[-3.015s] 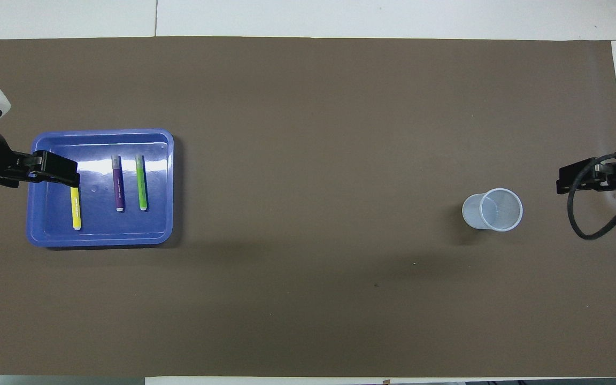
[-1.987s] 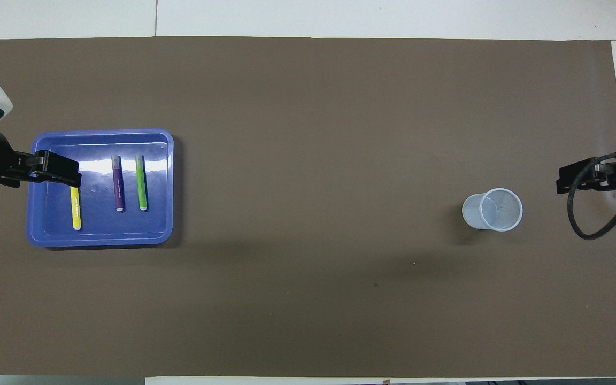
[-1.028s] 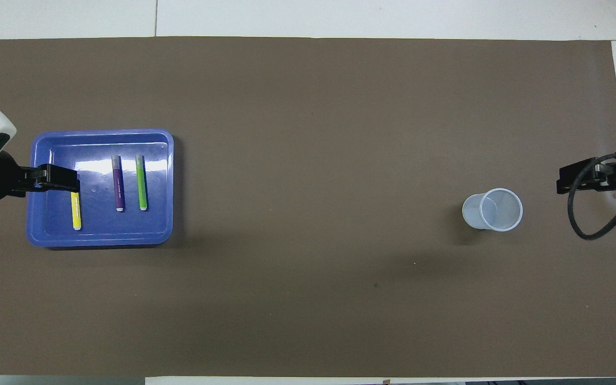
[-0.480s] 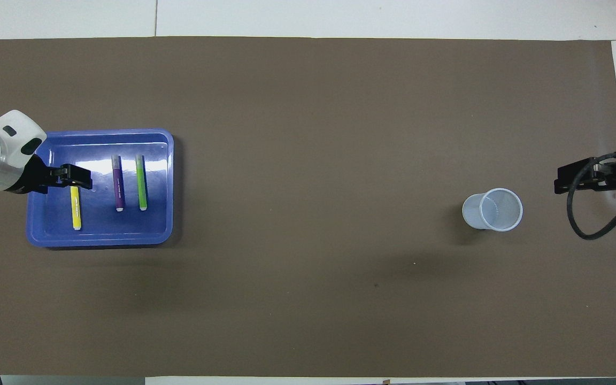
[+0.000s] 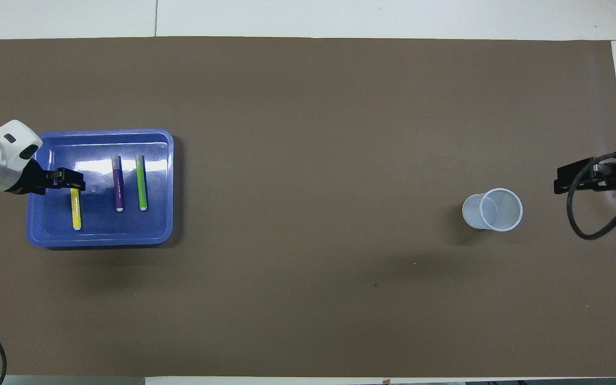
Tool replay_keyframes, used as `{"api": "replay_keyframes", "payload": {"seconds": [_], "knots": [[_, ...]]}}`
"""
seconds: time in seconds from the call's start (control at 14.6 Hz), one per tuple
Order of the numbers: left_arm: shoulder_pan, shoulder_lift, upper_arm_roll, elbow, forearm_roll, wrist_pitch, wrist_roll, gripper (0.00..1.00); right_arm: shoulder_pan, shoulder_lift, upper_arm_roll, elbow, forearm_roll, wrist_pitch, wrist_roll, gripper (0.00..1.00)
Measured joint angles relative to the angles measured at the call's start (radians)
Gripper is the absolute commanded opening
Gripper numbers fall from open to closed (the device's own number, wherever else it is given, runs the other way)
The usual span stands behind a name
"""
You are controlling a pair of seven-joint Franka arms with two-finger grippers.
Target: Transfer and insert pens with both arms
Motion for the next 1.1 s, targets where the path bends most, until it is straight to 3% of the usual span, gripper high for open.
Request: {"api": "replay_keyframes", "payload": {"seconds": [0.55, 0.69, 0.96, 1.1], "knots": [[0.004, 0.045, -0.002, 0.012, 0.000, 0.022, 0.000, 0.80, 0.017, 0.000, 0.015, -0.001, 0.003, -0.044, 0.000, 1.00], [0.003, 0.048, -0.002, 0.012, 0.000, 0.024, 0.000, 0.75, 0.018, 0.000, 0.016, -0.001, 0.078, -0.046, 0.000, 1.00], [0.003, 0.049, -0.003, 0.012, 0.000, 0.027, 0.000, 0.56, 0.013, 0.000, 0.010, -0.001, 0.189, -0.046, 0.000, 1.00], [0.003, 0.049, -0.003, 0.012, 0.000, 0.028, 0.000, 0.35, 0.013, 0.000, 0.010, -0.001, 0.237, -0.046, 0.000, 1.00]]}}
